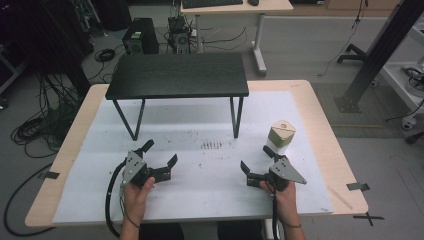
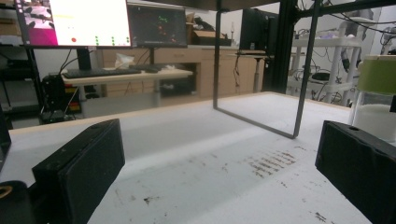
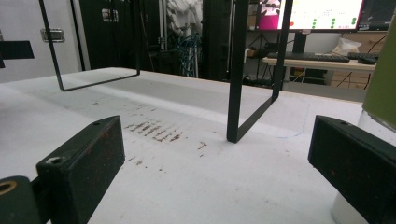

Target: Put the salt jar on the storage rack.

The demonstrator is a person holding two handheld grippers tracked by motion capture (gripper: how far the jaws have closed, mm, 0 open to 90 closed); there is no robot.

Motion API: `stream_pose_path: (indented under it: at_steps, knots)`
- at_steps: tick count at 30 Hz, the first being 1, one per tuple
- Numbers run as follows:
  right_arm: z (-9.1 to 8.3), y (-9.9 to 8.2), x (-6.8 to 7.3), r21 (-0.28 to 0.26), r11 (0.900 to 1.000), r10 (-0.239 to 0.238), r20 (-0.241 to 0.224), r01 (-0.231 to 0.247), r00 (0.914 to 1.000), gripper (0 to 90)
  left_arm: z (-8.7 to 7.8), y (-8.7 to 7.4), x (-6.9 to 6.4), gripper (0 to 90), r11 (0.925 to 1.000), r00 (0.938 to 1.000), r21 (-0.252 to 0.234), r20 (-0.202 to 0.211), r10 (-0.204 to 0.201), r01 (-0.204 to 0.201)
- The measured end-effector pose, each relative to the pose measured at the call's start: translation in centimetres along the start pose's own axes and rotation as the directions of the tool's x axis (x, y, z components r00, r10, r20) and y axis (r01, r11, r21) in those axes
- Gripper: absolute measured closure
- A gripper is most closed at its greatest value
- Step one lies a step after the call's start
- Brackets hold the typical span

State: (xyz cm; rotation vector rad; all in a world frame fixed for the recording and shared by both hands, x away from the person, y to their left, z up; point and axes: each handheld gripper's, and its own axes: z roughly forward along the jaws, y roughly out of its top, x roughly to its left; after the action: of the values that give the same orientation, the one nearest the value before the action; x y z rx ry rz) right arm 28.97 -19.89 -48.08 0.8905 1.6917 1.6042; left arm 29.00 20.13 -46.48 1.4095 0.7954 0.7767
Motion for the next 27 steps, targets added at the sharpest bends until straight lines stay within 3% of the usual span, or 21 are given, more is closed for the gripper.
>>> stream_pose_path:
  at_steps: [16, 27]
  knots:
    - [-0.4, 0.0, 0.1, -0.003, 1.0000, 0.004, 0.019, -0.004, 0.9998, 2.8, 0.0, 0.0, 0.0, 1.8, 1.0000, 1.0000, 0.001, 0.000, -0.001, 0.001]
    - [-2.1, 0.0, -0.2, 0.002, 0.9999, 0.013, 0.022, -0.013, 0.9997, 2.9, 0.0, 0.0, 0.0, 1.7, 1.0000, 1.0000, 0.001, 0.000, -0.002, 0.002]
